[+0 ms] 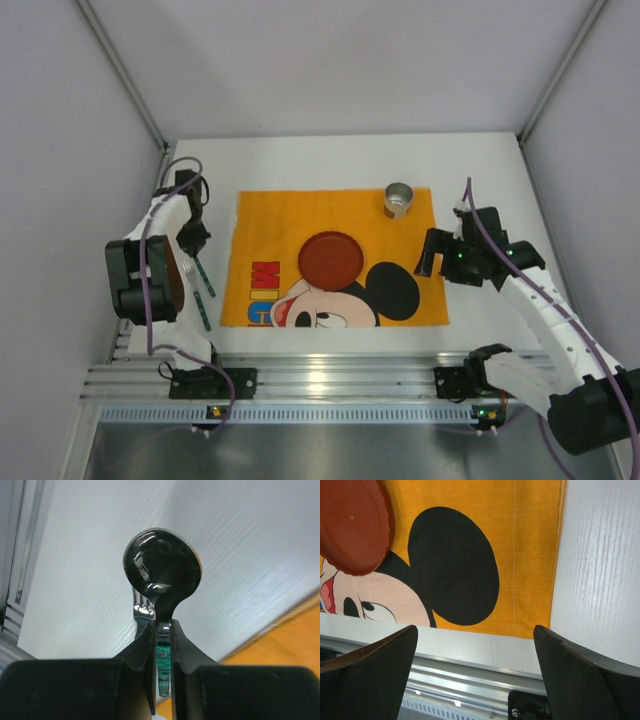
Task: Set the dinner table for one person
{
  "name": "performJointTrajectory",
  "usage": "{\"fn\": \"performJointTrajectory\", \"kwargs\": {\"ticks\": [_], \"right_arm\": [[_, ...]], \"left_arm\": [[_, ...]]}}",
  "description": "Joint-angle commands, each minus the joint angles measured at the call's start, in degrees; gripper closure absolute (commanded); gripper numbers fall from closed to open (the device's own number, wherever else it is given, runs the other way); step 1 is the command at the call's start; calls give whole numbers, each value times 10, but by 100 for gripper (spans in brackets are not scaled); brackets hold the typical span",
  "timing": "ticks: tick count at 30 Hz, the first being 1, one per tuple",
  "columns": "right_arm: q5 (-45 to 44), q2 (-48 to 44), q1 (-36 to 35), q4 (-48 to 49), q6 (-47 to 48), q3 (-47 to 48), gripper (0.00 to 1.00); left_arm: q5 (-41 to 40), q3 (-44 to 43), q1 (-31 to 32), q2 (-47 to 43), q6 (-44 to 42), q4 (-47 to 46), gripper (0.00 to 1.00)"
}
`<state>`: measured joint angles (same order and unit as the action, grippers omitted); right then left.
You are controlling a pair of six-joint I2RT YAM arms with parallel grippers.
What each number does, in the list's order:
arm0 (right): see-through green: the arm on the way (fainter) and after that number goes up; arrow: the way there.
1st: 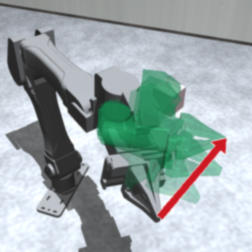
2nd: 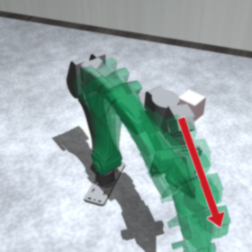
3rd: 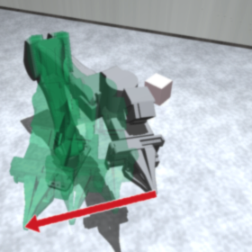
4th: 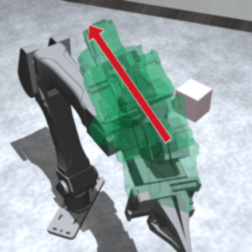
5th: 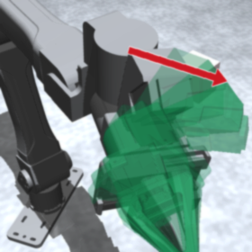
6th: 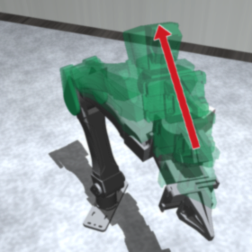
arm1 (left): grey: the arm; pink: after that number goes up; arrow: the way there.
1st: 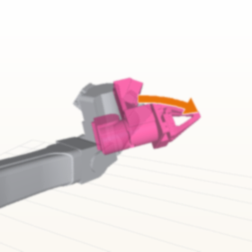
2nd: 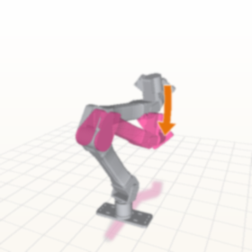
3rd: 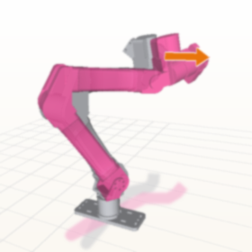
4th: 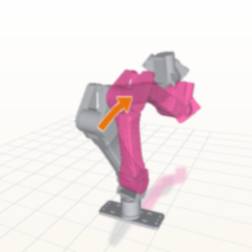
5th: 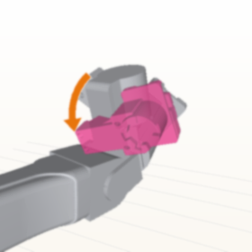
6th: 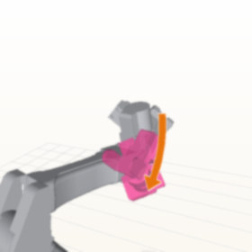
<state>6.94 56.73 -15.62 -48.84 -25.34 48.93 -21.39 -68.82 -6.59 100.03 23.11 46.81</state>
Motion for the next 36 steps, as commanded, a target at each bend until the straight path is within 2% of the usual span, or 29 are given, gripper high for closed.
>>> {"fn": "performJointTrajectory", "kwargs": {"ticks": [1, 5, 6, 11, 18, 21, 29, 36], "right_arm": [[0, -8, -3, 5, -5, 45, 0], [16, 7, -3, 1, -15, 88, 1], [21, 12, -3, 0, -17, 98, 0], [26, 23, -3, -17, -17, 150, 0], [25, -9, -3, -43, -20, 137, 0], [25, -24, -3, -57, -20, 120, 0], [-2, -51, -2, -107, -2, 122, 0], [-18, -65, 0, -137, 19, 123, 0]], "left_arm": [[15, -82, 13, -58, 19, -2, 100], [68, -194, 64, -53, 49, 12, 100], [77, -211, 105, -49, 70, 13, 100], [136, -299, 217, -7, 140, -2, 100], [253, -311, 382, 72, 232, -117, 100], [289, -332, 429, 121, 254, -156, 100], [306, -424, 505, 261, 274, -156, 100], [312, -415, 528, 303, 307, -166, 100]]}}
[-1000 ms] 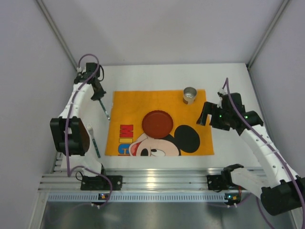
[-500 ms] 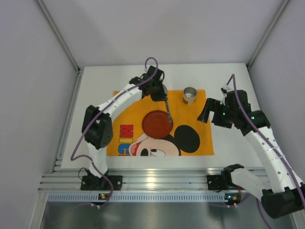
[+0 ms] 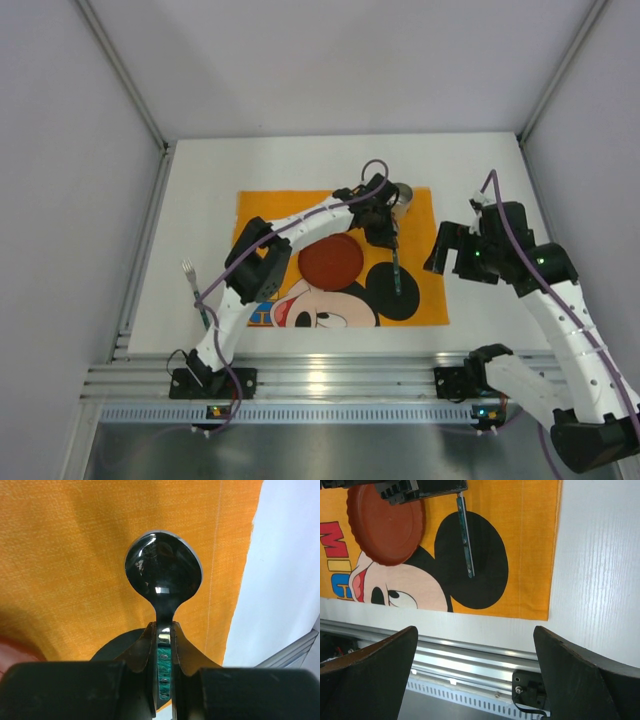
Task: Set the dinner table for one person
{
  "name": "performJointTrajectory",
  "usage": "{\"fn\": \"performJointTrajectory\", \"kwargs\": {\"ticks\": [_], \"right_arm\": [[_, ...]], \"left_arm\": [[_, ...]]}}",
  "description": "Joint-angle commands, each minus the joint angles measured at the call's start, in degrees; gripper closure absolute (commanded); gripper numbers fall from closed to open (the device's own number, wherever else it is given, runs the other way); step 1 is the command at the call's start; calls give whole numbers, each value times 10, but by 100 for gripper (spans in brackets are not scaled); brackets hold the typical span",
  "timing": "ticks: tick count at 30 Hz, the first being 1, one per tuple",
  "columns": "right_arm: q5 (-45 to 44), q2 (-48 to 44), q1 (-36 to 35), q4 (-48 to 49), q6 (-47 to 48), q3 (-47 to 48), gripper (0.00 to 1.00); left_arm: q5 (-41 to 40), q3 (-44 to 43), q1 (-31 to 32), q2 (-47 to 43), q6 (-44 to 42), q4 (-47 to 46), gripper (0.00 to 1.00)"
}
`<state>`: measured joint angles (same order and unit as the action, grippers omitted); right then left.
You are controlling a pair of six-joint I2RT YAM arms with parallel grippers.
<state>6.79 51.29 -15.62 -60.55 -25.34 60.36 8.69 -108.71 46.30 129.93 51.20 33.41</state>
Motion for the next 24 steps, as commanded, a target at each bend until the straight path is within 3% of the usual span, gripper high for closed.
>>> {"fn": "performJointTrajectory", "kwargs": {"ticks": [1, 6, 8, 12, 17, 24], "right_arm": [[-18, -11, 1, -25, 21, 11, 0], [-20, -9, 0, -30, 35, 10, 0], [-20, -7, 1, -30, 37, 10, 0], [-18, -2, 1, -27, 41, 9, 1], [-12, -1, 1, -18, 37, 6, 0], [2, 0, 1, 6, 24, -16, 0]], "left_arm": [[11, -13, 1, 7, 26, -33, 100], [12, -20, 12, 28, 6, -26, 100], [3, -46, 17, 45, -7, 6, 96], [-6, -62, 19, 58, -30, 29, 72], [-20, -61, 20, 29, -43, 35, 55], [-63, -99, 15, -41, -75, 100, 51]]}}
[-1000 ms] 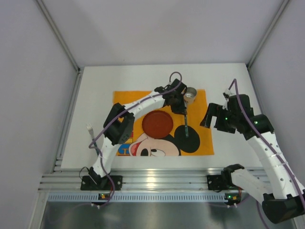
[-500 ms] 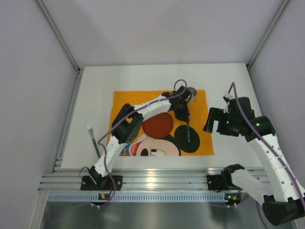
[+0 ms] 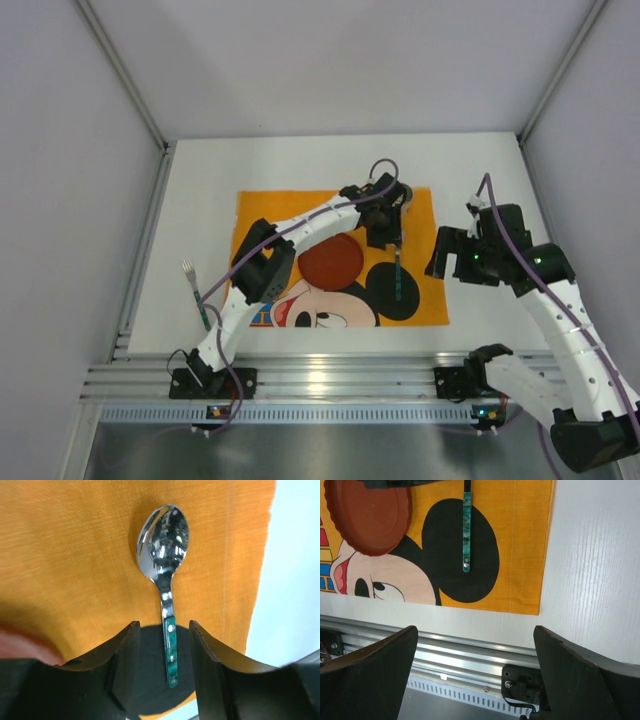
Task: Set the dinner table for one person
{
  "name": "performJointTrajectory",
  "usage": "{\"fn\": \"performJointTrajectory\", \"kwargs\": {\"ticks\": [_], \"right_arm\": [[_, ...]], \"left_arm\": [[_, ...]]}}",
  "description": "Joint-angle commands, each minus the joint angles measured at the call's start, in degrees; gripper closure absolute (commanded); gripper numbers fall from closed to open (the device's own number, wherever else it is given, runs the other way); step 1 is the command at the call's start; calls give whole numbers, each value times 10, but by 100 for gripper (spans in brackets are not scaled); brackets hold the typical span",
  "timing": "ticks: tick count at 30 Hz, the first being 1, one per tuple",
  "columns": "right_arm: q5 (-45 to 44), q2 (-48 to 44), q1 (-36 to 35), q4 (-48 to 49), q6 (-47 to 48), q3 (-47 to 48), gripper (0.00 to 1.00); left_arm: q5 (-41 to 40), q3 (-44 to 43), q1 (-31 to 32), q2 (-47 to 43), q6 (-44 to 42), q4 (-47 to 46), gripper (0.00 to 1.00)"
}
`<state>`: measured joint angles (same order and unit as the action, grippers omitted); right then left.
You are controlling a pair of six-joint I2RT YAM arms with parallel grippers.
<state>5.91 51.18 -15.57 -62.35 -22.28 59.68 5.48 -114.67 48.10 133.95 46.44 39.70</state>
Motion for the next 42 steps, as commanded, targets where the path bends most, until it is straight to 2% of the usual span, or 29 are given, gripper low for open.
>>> {"fn": "performJointTrajectory", "kwargs": {"ticks": [1, 4, 6, 7, 8, 11, 13, 16, 18, 19, 20, 21, 22, 23, 25, 28, 31, 34, 42], "right_arm": [[16, 2, 0, 32, -8, -16, 0], [23, 4, 1, 46, -13, -22, 0], [22, 8, 0, 51, -14, -24, 0], [21, 9, 0, 52, -13, -25, 0], [20, 9, 0, 55, -13, -26, 0], [23, 14, 0, 64, -14, -32, 0], [29, 19, 1, 71, -13, -33, 0], [28, 25, -1, 85, -9, -36, 0], [30, 30, 0, 94, -10, -40, 0], [33, 35, 0, 104, -9, -47, 0], [38, 38, 0, 110, -11, -49, 0], [46, 43, 1, 120, -13, -51, 0], [52, 52, -1, 124, -13, -54, 0], [55, 58, -1, 127, -15, -54, 0], [61, 72, -6, 134, -15, -47, 0], [58, 91, -17, 135, -10, -33, 0], [53, 102, -27, 134, -5, -26, 0], [51, 107, -30, 134, -5, -29, 0], [40, 108, -32, 134, -1, -43, 0]], "left_arm": [[-47, -37, -5, -107, -32, 45, 50], [-84, -8, -16, -175, -63, 58, 48], [-113, 29, -21, -216, -106, 52, 43], [-153, 64, -20, -256, -122, 46, 40], [-171, 82, -23, -279, -155, 36, 28], [-249, 143, -46, -349, -192, 41, 4], [-286, 181, -70, -375, -195, 68, 2], [-364, 226, -147, -410, -158, 147, 2], [-397, 262, -238, -435, -105, 192, 2], [-381, 311, -275, -446, -99, 204, 2], [-358, 339, -348, -459, -107, 199, 2], [-301, 366, -382, -484, -116, 190, 3], [-274, 419, -413, -501, -128, 158, 4], [-246, 443, -468, -513, -157, 141, 4], [-182, 493, -538, -542, -188, 115, 5], [-165, 523, -586, -551, -224, 110, 4], [-124, 549, -664, -538, -252, 100, 4], [-86, 572, -702, -520, -262, 86, 7], [-58, 575, -702, -455, -272, 66, 10]]}}
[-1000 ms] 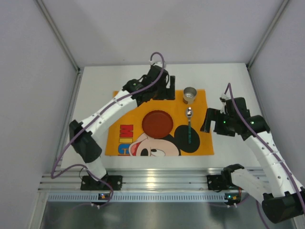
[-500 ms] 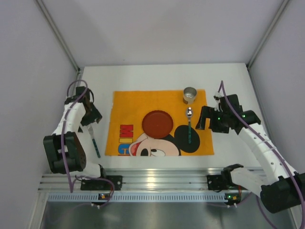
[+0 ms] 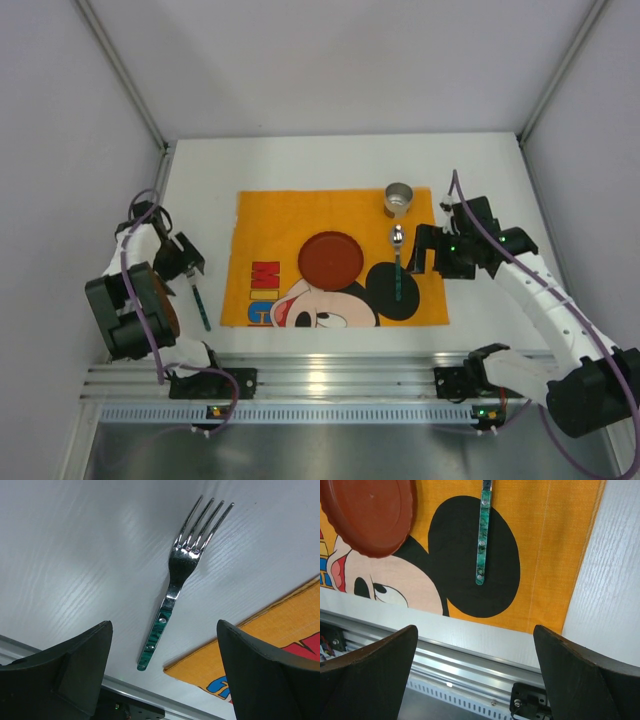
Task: Set the dinner table for one person
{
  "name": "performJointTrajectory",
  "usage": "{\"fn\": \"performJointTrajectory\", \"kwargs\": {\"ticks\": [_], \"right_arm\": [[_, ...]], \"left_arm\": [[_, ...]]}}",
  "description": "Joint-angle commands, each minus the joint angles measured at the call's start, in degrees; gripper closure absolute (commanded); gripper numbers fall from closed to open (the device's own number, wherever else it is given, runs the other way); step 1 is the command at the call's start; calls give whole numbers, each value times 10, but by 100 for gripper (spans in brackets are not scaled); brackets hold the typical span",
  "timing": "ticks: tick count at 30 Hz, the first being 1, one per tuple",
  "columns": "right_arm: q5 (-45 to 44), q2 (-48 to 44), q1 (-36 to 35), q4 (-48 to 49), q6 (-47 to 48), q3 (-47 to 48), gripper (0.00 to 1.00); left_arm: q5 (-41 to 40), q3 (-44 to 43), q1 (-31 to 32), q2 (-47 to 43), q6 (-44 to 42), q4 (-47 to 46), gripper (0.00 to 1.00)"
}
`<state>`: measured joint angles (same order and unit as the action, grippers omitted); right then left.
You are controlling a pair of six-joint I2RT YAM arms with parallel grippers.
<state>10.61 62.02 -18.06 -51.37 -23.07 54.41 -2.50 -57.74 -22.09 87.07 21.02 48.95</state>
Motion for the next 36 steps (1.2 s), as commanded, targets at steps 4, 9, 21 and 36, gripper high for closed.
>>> {"fn": "performJointTrajectory", "kwargs": {"ticks": [4, 9, 21, 36], "right_arm": [[-14, 4, -7, 24, 11, 5, 0], [-21, 16, -6, 24, 13, 6, 0], [-32, 43, -7, 24, 18, 17, 0], [-44, 27, -7, 22, 22, 21, 0]], "left_arm": [[19, 15, -1, 47, -23, -43, 12], [-2, 17, -1, 80, -26, -62, 16], [-28, -4, -1, 149, -26, -80, 100], [-110, -219, 121, 74, -57, -16, 100]]}}
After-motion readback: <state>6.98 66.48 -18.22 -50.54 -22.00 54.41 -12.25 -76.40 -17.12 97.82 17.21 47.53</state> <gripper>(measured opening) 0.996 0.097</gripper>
